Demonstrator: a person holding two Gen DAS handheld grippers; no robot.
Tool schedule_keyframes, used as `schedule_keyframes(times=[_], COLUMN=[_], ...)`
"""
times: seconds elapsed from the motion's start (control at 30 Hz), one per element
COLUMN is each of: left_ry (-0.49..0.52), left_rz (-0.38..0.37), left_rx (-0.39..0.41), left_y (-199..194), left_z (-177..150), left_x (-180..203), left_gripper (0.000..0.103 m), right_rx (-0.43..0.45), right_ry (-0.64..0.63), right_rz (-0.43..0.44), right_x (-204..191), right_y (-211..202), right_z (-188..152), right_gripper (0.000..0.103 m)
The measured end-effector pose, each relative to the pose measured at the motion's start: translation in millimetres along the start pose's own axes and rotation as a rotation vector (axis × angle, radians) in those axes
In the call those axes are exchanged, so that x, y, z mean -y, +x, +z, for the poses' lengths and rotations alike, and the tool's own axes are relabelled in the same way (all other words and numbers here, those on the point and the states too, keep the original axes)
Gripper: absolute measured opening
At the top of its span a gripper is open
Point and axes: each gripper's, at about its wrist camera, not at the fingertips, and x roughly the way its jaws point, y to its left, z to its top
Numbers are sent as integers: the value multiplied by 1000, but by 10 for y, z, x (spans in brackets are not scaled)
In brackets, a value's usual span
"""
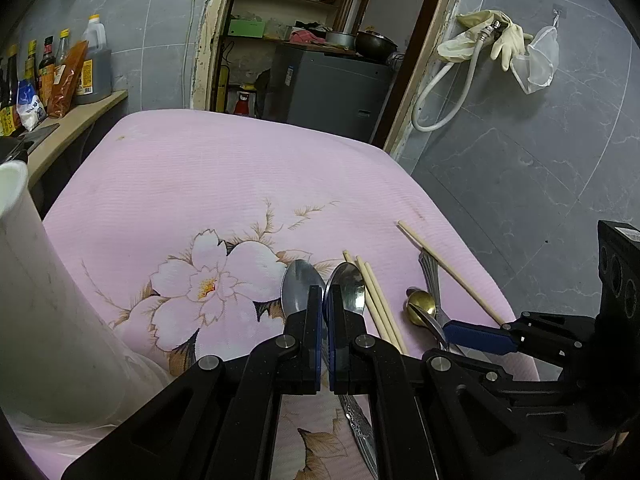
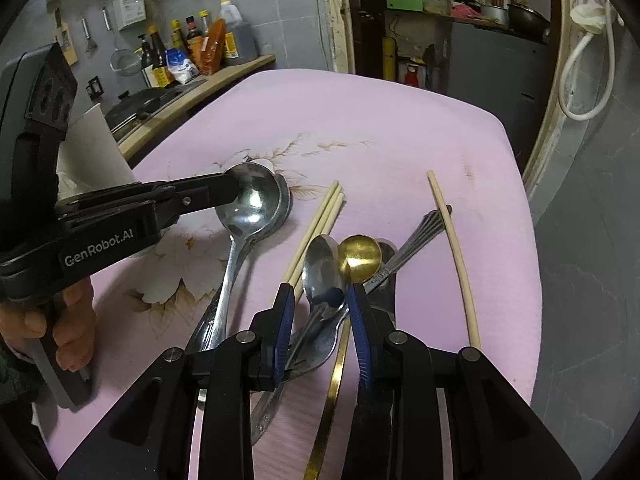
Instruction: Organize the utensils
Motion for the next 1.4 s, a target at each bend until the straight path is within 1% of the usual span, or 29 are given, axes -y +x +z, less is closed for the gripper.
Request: schedule_keyframes(times=[0.07, 0.17, 0.23, 0.37, 0.47, 0.53, 0.57, 0.6, 0.67, 0.7, 0.87, 0.97, 1.0, 1.07, 1.1, 1.17, 1.3, 1.4], left_ry=[-1, 1, -1, -1, -1, -3, -3, -3, -3, -3, -3, -3, -2, -1, -1, -2, 2, 6], left_rz=[0, 1, 1, 1, 2, 4, 4, 4, 4, 4, 5, 4, 4, 5, 5, 4, 6, 8], left_rx=[0, 2, 4, 3, 2, 1, 2, 2, 2, 1, 0, 1, 3, 4, 4, 4, 5, 8], left_y=[-3, -15, -19, -20, -15, -19, -20, -22, -20, -19, -26, -24, -25, -24, -22, -20, -23, -33], left_z=[-2, 0, 7, 11, 11, 8, 8, 4, 10, 11, 5, 14, 12, 6, 4, 6, 0, 1], left_x=[1, 10, -1, -3, -3, 0, 1, 7, 6, 4, 11, 8, 12, 13, 13, 15, 25, 36], left_gripper=[0, 0, 0, 0, 0, 0, 0, 0, 1, 0, 0, 0, 0, 0, 0, 0, 0, 0], right_rx=[-11, -13, -15, 3, 14, 26, 31, 35, 38, 35, 36, 50, 58, 89, 97, 98, 113, 137], right_ry=[19, 50, 49, 13, -45, -77, -87, -97, -100, -98, -123, -97, -89, -57, -23, 43, 124, 208], right_rz=[-21, -4, -2, -34, -66, -68, -73, -83, -86, -75, -99, -90, -91, -102, -88, -63, -68, -24], right_x=[36, 100, 109, 33, -63, -107, -113, -118, -122, -113, -140, -102, -94, -41, 11, 145, 365, 520], right_y=[31, 71, 93, 96, 60, 37, 30, 32, 69, 99, 165, 138, 119, 22, -27, -107, -273, -399], right_z=[23, 100, 125, 101, 15, -14, -17, -7, 38, 57, 81, 68, 52, 21, 2, -49, -219, -333], right_gripper=[36, 40, 40, 40, 37, 36, 34, 24, 19, 18, 18, 16, 12, 7, 5, 4, 4, 4])
